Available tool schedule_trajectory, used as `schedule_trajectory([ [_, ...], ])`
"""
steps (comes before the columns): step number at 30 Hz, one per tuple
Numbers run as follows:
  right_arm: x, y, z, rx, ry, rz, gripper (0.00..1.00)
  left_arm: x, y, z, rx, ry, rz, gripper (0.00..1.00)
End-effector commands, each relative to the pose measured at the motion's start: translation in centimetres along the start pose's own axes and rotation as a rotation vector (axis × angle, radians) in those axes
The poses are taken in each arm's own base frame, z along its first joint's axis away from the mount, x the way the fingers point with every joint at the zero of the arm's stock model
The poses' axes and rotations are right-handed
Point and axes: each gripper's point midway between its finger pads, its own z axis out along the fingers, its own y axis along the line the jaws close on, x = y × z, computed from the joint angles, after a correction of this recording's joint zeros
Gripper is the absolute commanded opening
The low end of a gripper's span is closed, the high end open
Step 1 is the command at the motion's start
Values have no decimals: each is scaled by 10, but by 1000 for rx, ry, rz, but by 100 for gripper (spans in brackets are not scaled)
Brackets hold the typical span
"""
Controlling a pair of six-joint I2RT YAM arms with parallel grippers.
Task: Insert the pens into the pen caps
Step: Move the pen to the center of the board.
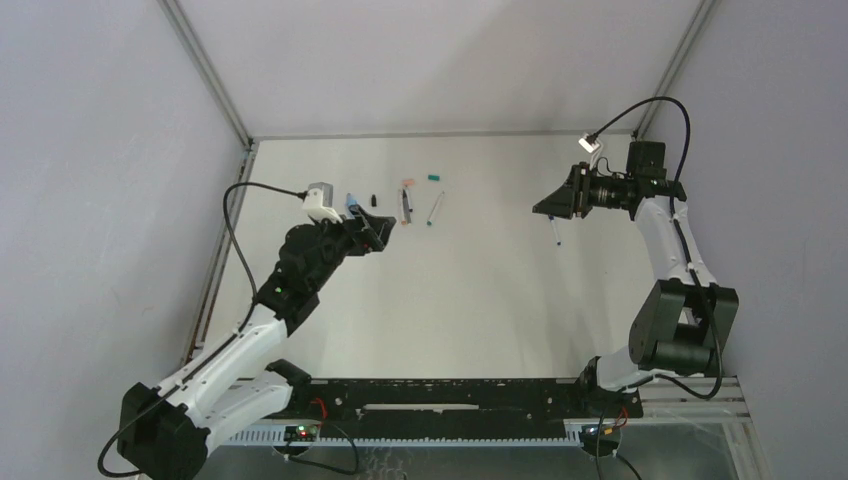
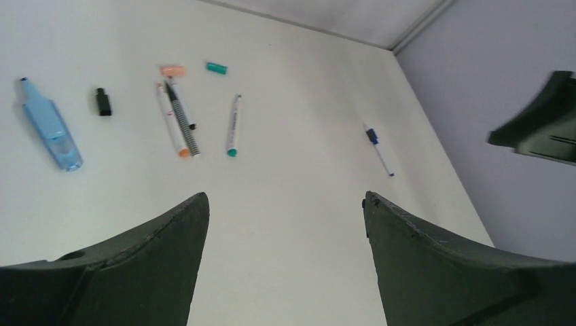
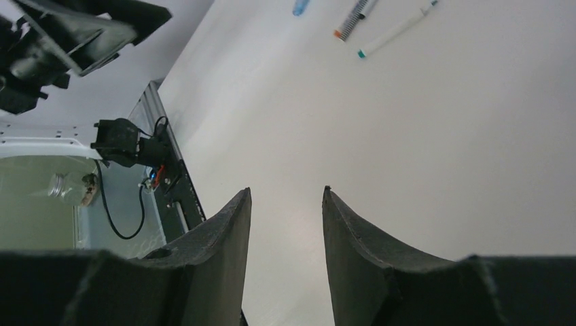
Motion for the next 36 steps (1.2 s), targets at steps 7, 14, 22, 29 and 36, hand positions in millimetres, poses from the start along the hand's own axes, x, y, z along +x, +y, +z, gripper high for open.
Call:
schedule_trajectory([
  [7,-15,53,-9,-115,-47,-86,52,-20,39,11,-164,29,-94,87],
  [14,-12,56,-5,-118,-32,-94,52,-16,85,18,-322,75,-120,86],
  [22,-7,58,2,-119,-9,-100,52,-5,136,47,-522,191,-150,82],
  [29,-5,55,3,-114,-2,-94,53,16,185,79,-769,419,-93,80],
  [36,-3,50,3,-103,1,-87,53,38,208,129,-779,567,-76,63],
])
